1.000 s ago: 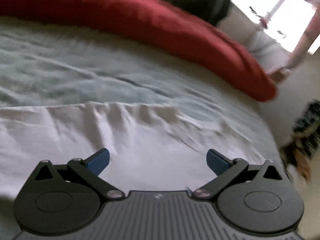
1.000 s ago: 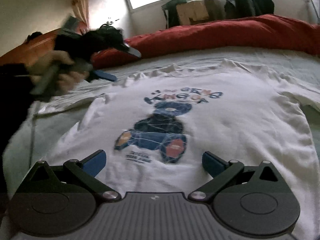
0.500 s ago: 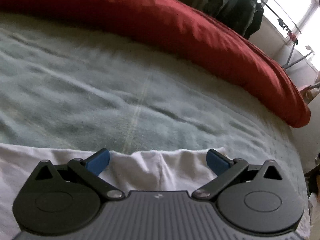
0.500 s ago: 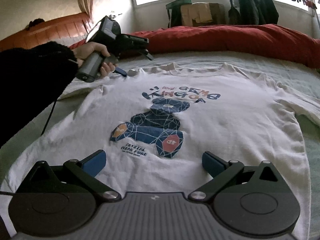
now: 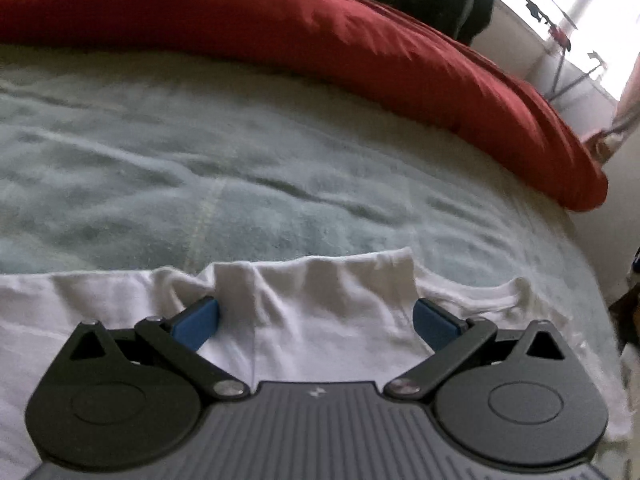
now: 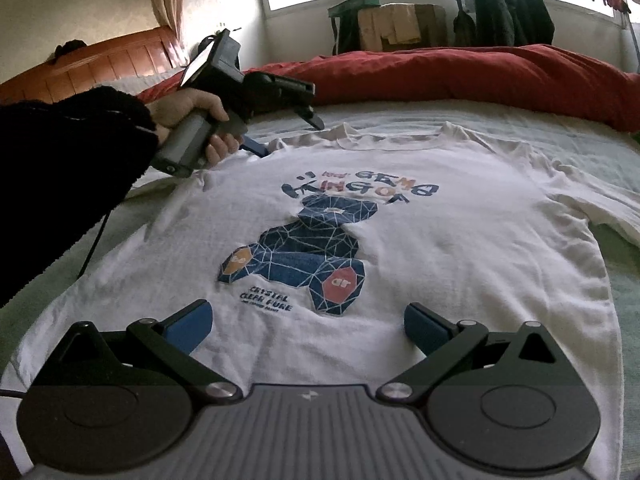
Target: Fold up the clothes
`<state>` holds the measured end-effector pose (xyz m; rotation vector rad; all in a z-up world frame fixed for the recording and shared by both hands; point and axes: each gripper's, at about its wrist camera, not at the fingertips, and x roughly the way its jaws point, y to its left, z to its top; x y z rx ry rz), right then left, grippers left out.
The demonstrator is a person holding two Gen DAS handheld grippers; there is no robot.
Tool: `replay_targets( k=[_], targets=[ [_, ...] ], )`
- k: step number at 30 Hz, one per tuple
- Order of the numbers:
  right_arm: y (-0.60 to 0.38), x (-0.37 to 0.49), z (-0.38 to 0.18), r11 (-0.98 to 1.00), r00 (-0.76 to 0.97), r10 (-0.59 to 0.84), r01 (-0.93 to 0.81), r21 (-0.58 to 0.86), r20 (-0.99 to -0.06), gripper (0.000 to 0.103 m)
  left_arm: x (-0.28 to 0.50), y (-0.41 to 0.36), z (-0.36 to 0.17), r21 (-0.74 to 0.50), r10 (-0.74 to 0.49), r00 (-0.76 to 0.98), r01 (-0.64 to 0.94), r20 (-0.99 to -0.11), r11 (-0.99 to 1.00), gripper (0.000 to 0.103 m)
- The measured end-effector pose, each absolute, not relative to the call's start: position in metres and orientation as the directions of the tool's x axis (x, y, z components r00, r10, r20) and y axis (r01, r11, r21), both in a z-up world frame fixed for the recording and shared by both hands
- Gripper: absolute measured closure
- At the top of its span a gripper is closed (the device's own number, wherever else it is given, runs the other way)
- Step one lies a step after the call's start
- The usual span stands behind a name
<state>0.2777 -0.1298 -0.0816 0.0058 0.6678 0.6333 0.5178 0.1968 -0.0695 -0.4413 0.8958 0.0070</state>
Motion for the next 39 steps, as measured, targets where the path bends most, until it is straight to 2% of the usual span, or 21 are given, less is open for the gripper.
replay_targets(
  k=[5,11,16,18,21,25,30,34,39],
  targets=[
    [-0.135,0.276,-0.075,0.800,0.592,0.578,-0.546,0.248,-0.561,0.000,0.474,0.198,-0.029,-0.289,-0.142,0.636,-0.133,-0.759,0.948,0.001],
    [-0.139,0.271,-0.067,0.760,0.564,0.638,-0.570,0.312,-0.524,0.000,0.433,0.213,-0.040,-0.291,-0.146,0.613,-0.143,-0.776,0.946,0.001],
    [-0.136,0.269,-0.066,0.739,0.541,0.663,-0.584,0.337,-0.517,0.000,0.409,0.230,-0.079,-0.321,-0.131,0.581,-0.238,-0.804,0.917,0.001],
    [-0.136,0.269,-0.065,0.738,0.541,0.665,-0.584,0.340,-0.515,0.000,0.390,0.232,-0.076,-0.349,-0.143,0.621,-0.223,-0.770,0.910,0.001],
    [-0.138,0.271,-0.065,0.753,0.554,0.649,-0.566,0.335,-0.522,0.000,0.379,0.230,-0.065,-0.355,-0.152,0.588,-0.245,-0.794,0.902,0.001],
    [-0.142,0.274,-0.066,0.760,0.559,0.644,-0.548,0.350,-0.522,0.000,0.375,0.220,-0.044,-0.395,-0.183,0.649,-0.196,-0.739,0.898,0.001],
    [-0.143,0.274,-0.066,0.762,0.562,0.641,-0.544,0.351,-0.522,0.000,0.378,0.185,-0.050,-0.444,-0.298,0.623,-0.089,-0.723,0.892,0.001],
    [-0.145,0.275,-0.066,0.765,0.565,0.639,-0.541,0.351,-0.522,0.000,0.375,0.180,-0.072,-0.338,-0.214,0.580,-0.113,-0.786,0.934,0.001],
    [-0.146,0.275,-0.066,0.767,0.568,0.636,-0.536,0.351,-0.522,0.000,0.349,0.186,-0.056,-0.367,-0.215,0.596,-0.143,-0.773,0.919,0.001]
  ],
)
